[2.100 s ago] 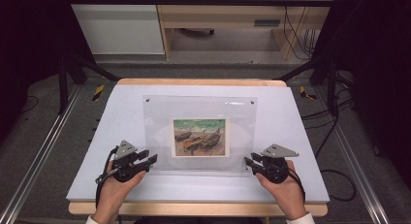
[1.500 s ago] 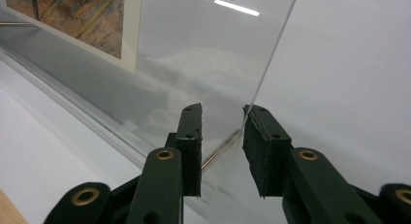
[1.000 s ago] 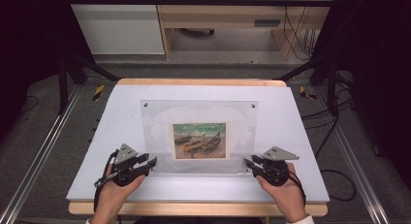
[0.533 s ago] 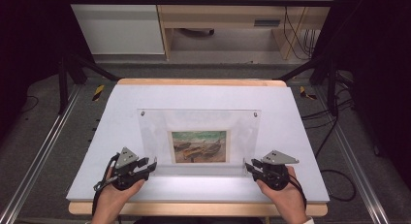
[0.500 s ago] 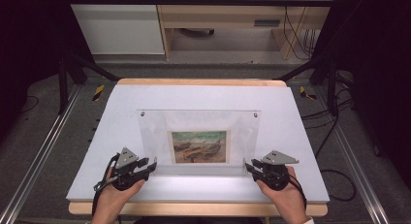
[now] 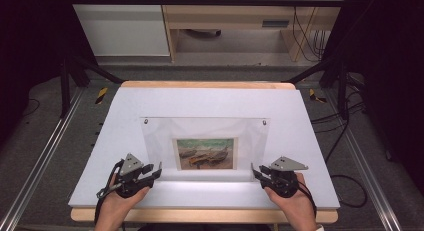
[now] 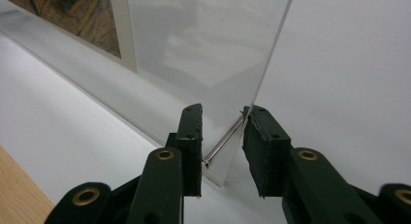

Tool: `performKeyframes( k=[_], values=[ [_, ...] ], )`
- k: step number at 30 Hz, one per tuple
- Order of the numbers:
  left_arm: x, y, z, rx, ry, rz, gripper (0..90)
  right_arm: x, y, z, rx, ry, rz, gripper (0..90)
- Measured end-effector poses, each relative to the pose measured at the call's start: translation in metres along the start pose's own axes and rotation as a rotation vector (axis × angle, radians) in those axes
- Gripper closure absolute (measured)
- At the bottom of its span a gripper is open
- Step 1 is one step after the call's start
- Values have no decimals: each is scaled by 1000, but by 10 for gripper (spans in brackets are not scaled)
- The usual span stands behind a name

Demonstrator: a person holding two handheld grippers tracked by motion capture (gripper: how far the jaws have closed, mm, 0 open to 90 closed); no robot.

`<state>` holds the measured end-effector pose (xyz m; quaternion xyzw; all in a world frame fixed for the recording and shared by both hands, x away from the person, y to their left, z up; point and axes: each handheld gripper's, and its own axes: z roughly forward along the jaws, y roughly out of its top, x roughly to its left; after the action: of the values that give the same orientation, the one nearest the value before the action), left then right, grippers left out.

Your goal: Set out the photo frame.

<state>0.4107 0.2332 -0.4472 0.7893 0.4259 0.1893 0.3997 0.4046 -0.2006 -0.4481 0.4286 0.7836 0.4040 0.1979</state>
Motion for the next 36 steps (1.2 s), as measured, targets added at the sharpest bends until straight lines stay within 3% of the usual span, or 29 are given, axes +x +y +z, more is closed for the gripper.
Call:
performKeyframes(
  k=[28, 36],
  values=[
    [-3, -2, 0, 12, 7, 19, 608, 1, -2, 0, 10, 9, 8, 683],
    [-4, -3, -1, 18, 12, 31, 608, 1, -3, 0, 3, 8, -13, 685]
  ],
)
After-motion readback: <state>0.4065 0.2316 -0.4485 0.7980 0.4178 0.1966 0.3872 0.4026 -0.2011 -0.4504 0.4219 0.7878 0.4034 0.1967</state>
